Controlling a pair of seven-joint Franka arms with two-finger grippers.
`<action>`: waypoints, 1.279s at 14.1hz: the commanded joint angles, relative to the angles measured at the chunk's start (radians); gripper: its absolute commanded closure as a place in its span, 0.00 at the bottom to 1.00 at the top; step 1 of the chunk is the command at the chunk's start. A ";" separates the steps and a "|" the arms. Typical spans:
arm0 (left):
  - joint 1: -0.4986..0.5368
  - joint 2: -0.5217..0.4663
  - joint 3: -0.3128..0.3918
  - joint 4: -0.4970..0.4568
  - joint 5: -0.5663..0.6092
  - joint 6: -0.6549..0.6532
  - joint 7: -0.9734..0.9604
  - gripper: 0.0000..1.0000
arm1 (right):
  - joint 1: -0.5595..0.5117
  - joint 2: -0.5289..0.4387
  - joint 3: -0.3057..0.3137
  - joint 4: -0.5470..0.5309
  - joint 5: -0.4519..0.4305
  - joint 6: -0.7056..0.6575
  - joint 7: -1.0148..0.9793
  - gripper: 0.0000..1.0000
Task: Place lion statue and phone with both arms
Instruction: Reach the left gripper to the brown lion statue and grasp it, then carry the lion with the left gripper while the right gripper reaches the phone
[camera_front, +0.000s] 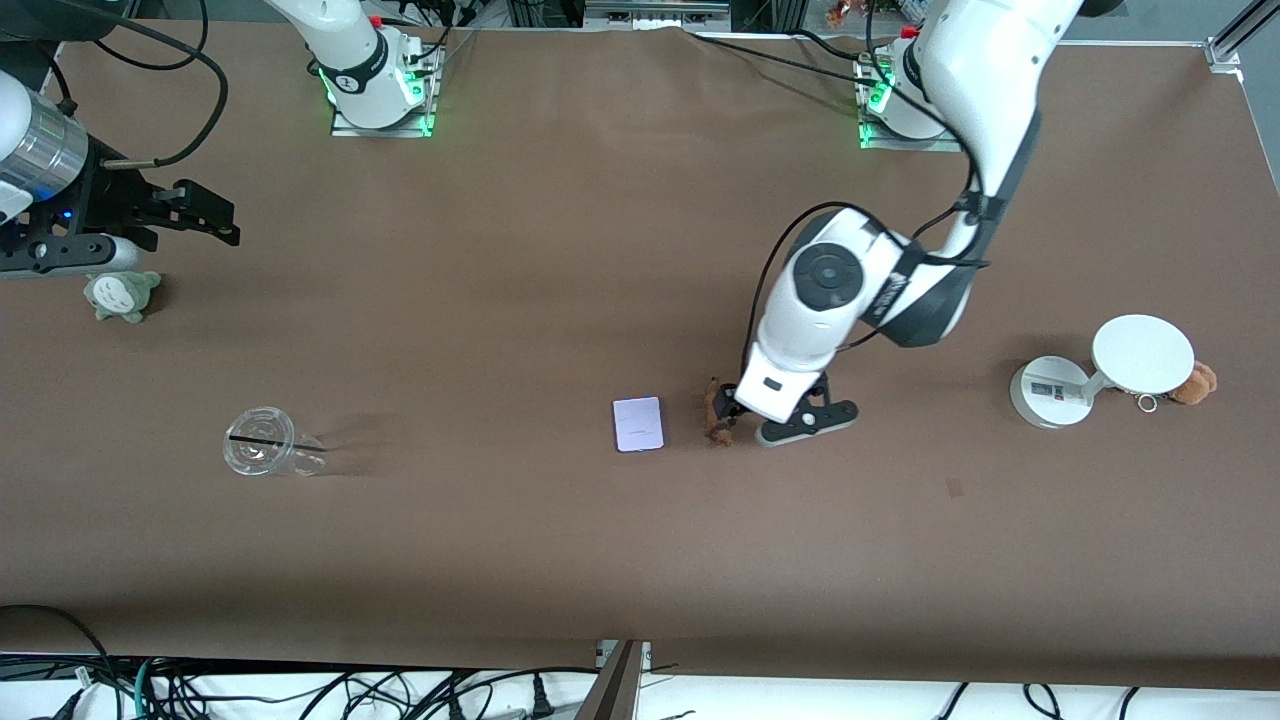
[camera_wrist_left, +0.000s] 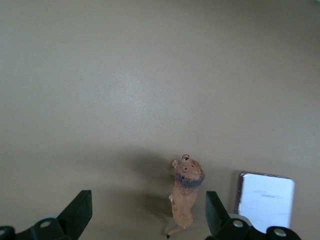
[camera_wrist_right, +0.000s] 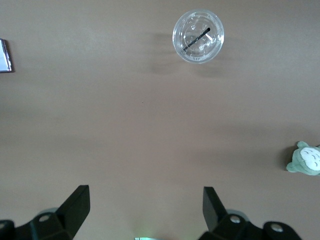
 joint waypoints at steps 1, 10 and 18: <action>-0.040 0.046 -0.009 0.008 0.125 0.046 -0.116 0.00 | -0.013 0.006 0.004 0.014 0.017 -0.007 -0.019 0.00; -0.102 0.204 -0.012 0.116 0.255 0.063 -0.165 0.00 | -0.013 0.013 0.004 0.014 0.017 -0.006 -0.019 0.00; -0.079 0.184 -0.014 0.089 0.337 0.060 -0.165 1.00 | -0.010 0.021 0.005 0.012 0.017 -0.015 -0.019 0.00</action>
